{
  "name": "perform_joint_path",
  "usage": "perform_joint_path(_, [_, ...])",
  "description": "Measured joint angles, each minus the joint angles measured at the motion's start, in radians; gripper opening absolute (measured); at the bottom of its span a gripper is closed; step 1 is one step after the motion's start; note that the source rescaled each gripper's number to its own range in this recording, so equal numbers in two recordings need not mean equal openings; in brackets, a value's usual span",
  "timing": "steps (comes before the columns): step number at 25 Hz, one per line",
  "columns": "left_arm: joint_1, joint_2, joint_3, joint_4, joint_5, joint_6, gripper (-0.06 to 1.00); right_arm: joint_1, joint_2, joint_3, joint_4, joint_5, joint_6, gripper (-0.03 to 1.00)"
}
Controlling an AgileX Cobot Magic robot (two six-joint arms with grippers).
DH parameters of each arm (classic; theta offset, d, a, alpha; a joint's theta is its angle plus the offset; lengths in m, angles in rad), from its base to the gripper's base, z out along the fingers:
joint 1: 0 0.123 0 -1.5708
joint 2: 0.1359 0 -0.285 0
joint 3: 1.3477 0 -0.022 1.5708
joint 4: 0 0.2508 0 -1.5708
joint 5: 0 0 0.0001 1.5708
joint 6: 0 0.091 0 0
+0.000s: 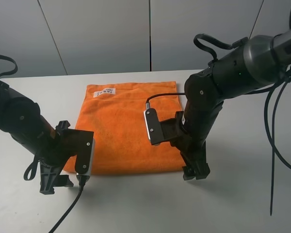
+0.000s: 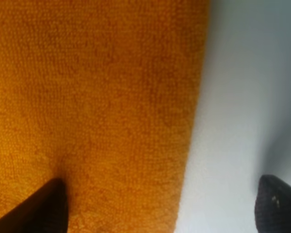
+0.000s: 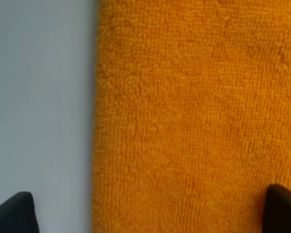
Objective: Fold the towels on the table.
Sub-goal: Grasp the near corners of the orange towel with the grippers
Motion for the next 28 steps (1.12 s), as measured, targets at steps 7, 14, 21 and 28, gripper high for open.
perform_joint_path(7, [0.0, 0.0, 0.007, 0.0, -0.007, 0.0, 1.0, 0.0, 0.026, 0.0, 0.0, -0.011, 0.0, 1.0])
perform_joint_path(14, [0.001, 0.039, 0.022, 0.0, -0.038, 0.0, 1.0, 0.0, 0.027, 0.0, 0.0, -0.013, 0.0, 1.0])
perform_joint_path(21, [0.001, 0.044, 0.022, 0.0, -0.038, 0.0, 1.0, -0.002, 0.028, 0.0, 0.018, -0.013, 0.0, 1.0])
perform_joint_path(28, [0.001, 0.05, 0.022, -0.006, -0.08, -0.002, 0.43, -0.002, 0.028, 0.0, 0.018, -0.038, 0.0, 0.58])
